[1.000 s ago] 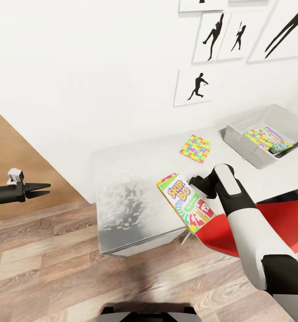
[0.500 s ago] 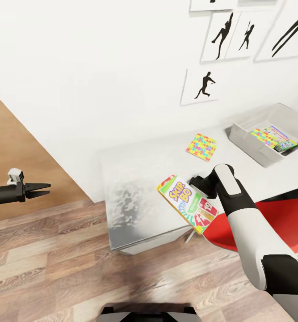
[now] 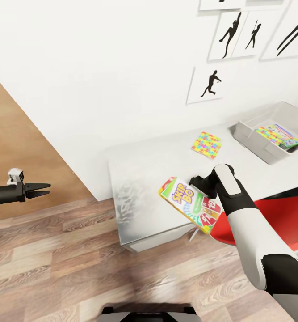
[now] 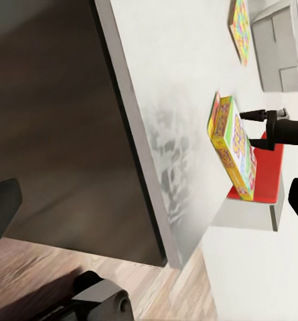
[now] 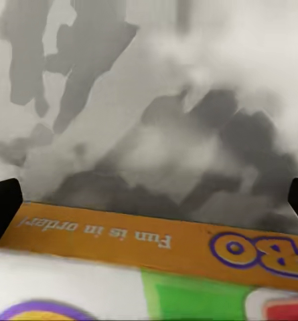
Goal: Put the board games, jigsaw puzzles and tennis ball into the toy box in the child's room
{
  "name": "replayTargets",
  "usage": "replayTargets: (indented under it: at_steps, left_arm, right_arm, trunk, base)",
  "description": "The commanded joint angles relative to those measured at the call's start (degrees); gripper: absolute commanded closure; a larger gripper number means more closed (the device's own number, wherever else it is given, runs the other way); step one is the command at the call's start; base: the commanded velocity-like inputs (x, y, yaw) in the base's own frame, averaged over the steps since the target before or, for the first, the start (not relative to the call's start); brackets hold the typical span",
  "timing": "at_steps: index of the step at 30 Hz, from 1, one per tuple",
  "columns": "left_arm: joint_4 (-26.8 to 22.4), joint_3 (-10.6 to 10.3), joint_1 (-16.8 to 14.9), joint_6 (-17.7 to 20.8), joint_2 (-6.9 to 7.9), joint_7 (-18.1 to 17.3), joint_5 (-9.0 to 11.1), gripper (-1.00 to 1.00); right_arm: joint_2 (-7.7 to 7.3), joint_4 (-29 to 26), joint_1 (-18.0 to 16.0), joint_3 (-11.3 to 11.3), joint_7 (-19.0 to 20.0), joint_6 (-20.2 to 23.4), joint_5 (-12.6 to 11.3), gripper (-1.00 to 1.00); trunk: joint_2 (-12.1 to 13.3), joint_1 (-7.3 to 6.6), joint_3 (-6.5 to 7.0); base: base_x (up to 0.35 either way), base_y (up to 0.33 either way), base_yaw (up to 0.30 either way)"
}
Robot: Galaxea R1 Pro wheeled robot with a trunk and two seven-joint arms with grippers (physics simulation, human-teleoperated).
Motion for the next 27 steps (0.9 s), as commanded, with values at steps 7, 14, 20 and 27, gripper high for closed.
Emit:
replayTargets:
  at_steps: [7, 14, 20, 27]
  left_arm:
    - [0.02, -0.05, -0.05, 0.60, 0.00, -0.25, -0.06, -1.00]
    - [0.02, -0.06, -0.05, 0.56, -0.01, -0.25, -0.06, -1.00]
    - [0.02, -0.06, -0.05, 0.61, 0.00, -0.25, -0.06, -1.00]
    - [0.02, -0.06, -0.05, 0.65, 0.00, -0.25, -0.06, -1.00]
  right_arm:
    - [-0.04, 2.28, -0.01, 0.16, -0.48, -0.20, -1.30, -1.00]
    - [-0.04, 2.28, 0.01, 0.16, -0.47, -0.20, -1.30, -1.00]
    - [-0.04, 2.28, 0.00, 0.16, -0.47, -0.20, -1.30, -1.00]
    - [-0.04, 2.28, 0.00, 0.16, -0.48, -0.20, -1.30, -1.00]
  trunk:
    - [-0.08, 0.04, -0.10]
    - [-0.08, 0.04, -0.10]
    - [-0.08, 0.04, -0.10]
    - [-0.08, 0.04, -0.10]
  base:
    - [-0.064, 0.092, 0.000]
    - [-0.084, 0.082, 0.000]
    - [-0.083, 0.056, 0.000]
    - [-0.054, 0.009, 0.000]
